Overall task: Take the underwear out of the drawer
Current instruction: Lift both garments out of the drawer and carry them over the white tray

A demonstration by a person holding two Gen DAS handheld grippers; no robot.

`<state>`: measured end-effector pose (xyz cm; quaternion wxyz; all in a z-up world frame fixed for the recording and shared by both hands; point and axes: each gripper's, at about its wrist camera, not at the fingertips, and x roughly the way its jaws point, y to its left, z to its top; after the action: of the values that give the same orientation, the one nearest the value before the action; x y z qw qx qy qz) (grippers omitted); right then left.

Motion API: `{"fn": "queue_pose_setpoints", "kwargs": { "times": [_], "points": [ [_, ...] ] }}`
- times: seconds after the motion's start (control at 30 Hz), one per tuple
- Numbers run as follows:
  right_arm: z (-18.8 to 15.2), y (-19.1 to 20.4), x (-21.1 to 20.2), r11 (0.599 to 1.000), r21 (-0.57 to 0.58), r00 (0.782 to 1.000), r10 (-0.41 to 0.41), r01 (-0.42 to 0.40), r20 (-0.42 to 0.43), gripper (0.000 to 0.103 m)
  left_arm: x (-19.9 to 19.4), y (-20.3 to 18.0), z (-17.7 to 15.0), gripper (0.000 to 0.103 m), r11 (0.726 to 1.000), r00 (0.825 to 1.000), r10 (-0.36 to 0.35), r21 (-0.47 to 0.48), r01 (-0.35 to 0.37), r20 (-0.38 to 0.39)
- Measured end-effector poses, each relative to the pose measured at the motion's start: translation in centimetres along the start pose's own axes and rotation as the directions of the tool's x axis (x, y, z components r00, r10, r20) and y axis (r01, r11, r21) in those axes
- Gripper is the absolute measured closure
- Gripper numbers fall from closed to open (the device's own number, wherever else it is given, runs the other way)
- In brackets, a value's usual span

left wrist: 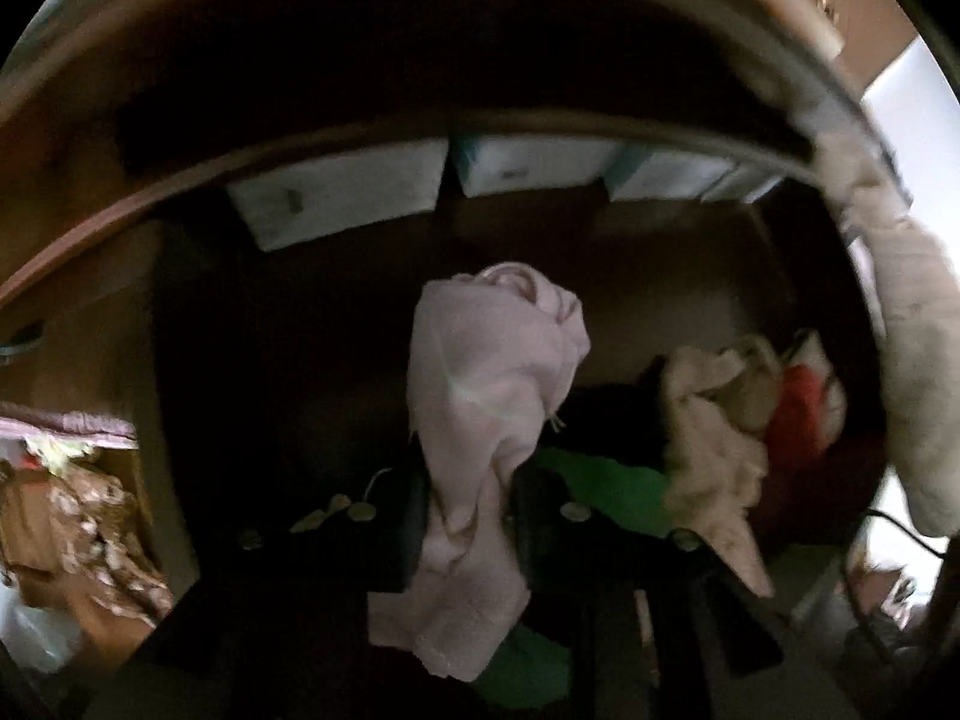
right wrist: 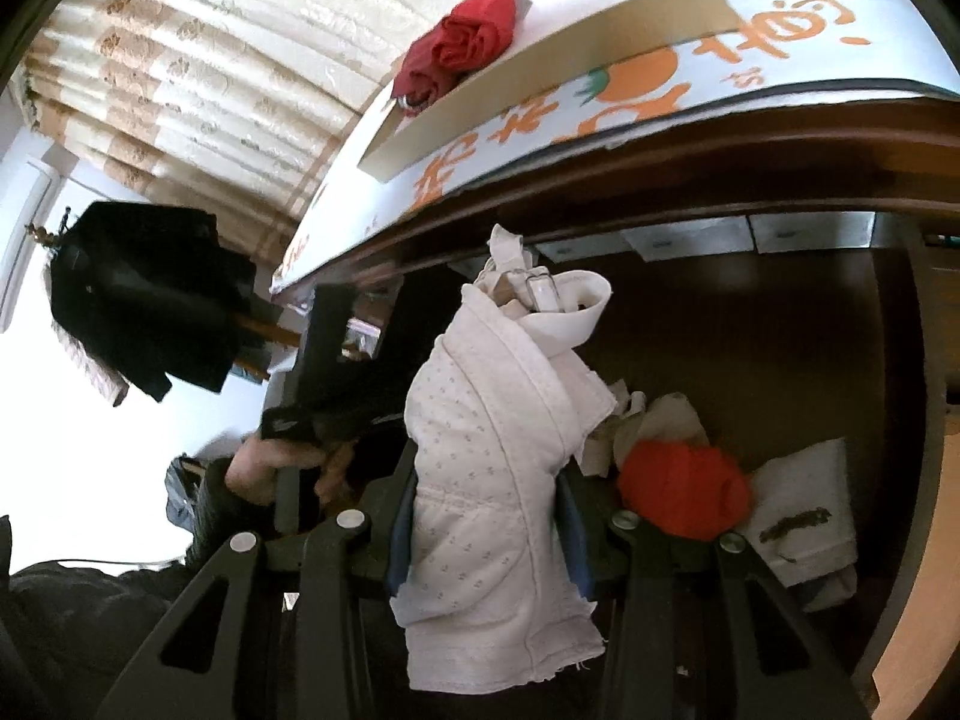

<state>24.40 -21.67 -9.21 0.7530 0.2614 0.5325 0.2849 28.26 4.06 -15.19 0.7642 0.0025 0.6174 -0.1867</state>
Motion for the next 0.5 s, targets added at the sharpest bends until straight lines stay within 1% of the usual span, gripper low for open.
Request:
{"fn": "queue_pose_setpoints", "kwargs": {
  "times": [0.1,0.17,0.23,0.3,0.37,0.4,0.5],
  "points": [
    [-0.2,0.0,-0.5,1.000,0.008,1.000,0.010,-0.010,0.017,0.060,-3.3,0.4,-0.8,0.081,0.998,0.997,-0.045,-0.041,0.047,0.061],
    [-0.2,0.3,-0.9,1.000,0.003,1.000,0.021,-0.021,0.023,0.060,-5.7,-0.2,-1.1,0.081,0.993,0.989,-0.099,-0.055,0.106,0.107],
    [-0.2,1.0,-1.3,0.999,-0.012,0.999,0.032,-0.031,0.029,0.060,-8.3,-1.0,-1.3,0.081,0.988,0.978,-0.143,-0.040,0.150,0.151],
    [0.1,2.0,-1.8,0.999,-0.038,0.999,0.034,-0.032,0.040,0.060,-9.9,-2.0,-0.8,0.081,0.985,0.969,-0.164,-0.017,0.170,0.183],
    [0.5,3.4,-2.5,0.997,-0.074,0.998,0.036,-0.032,0.058,0.060,-12.3,-2.8,-0.4,0.081,0.980,0.954,-0.196,0.024,0.196,0.226],
    [0.7,3.9,-2.9,0.995,-0.090,0.997,0.037,-0.031,0.069,0.060,-13.1,-2.5,0.0,0.081,0.978,0.947,-0.210,0.041,0.207,0.244],
    [1.9,5.6,-4.3,0.990,-0.142,0.993,0.039,-0.023,0.110,0.060,-15.8,-3.8,1.1,0.081,0.967,0.918,-0.253,0.100,0.233,0.305]
  ]
}}
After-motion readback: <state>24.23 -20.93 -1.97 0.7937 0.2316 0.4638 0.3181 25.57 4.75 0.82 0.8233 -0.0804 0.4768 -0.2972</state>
